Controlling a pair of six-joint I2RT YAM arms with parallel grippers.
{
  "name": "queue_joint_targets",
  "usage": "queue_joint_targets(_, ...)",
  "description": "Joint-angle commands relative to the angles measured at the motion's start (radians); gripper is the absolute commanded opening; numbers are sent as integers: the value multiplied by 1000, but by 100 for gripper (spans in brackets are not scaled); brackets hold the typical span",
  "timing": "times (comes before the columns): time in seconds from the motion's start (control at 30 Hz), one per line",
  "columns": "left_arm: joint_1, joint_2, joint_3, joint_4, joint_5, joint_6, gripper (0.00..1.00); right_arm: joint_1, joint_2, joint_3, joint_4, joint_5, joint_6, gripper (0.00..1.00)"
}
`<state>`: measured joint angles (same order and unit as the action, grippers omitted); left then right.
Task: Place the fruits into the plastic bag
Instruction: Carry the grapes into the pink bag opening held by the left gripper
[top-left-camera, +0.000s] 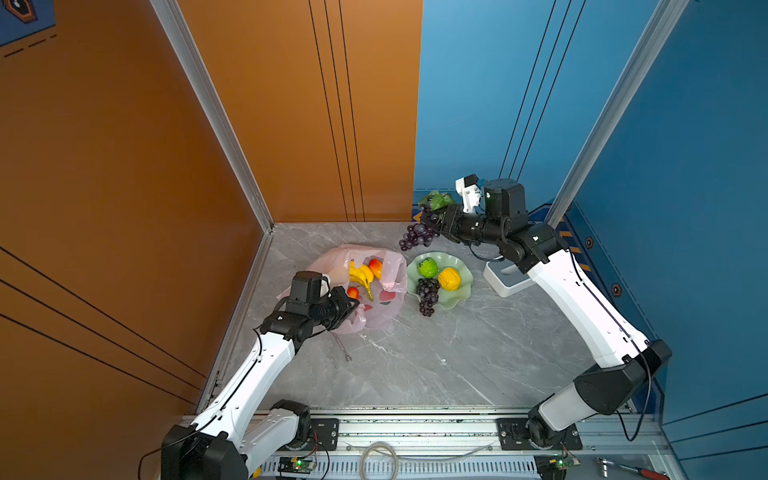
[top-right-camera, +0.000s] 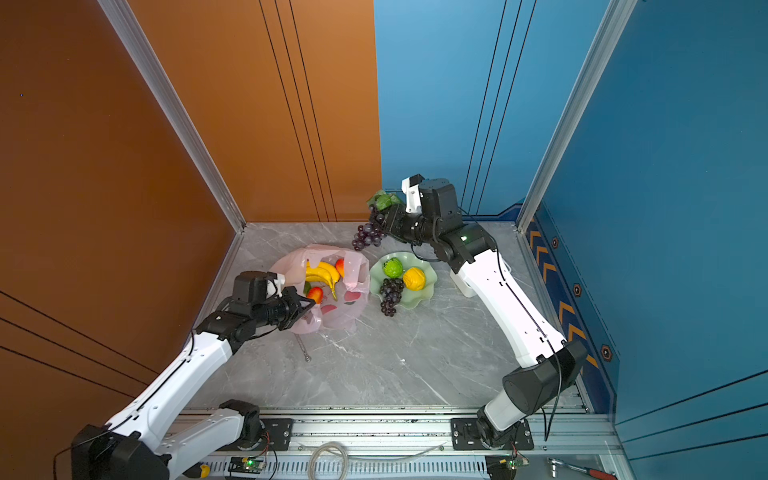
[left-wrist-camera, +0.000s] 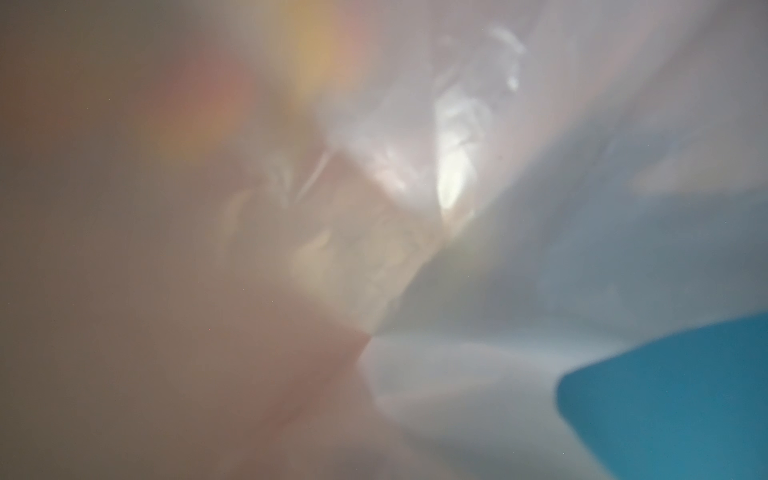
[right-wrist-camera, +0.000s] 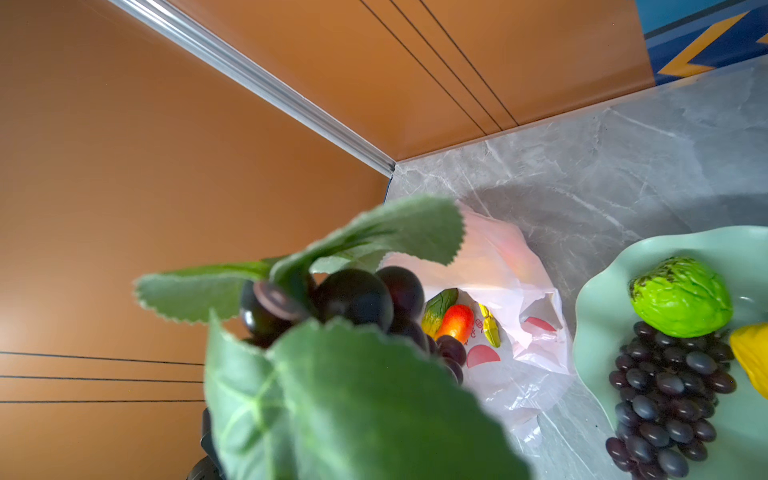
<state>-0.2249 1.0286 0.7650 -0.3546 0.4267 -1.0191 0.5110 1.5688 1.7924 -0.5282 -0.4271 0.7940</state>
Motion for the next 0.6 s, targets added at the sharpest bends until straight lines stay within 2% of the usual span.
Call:
queue_joint_targets(0.0, -15, -21, -12, 13, -25, -8, 0, 27, -26, -44, 68, -15, 25, 32)
queue_joint_targets(0.57, -48, -35, -21, 13, -55, -29, 0, 183, 55, -176, 177, -5, 45, 31)
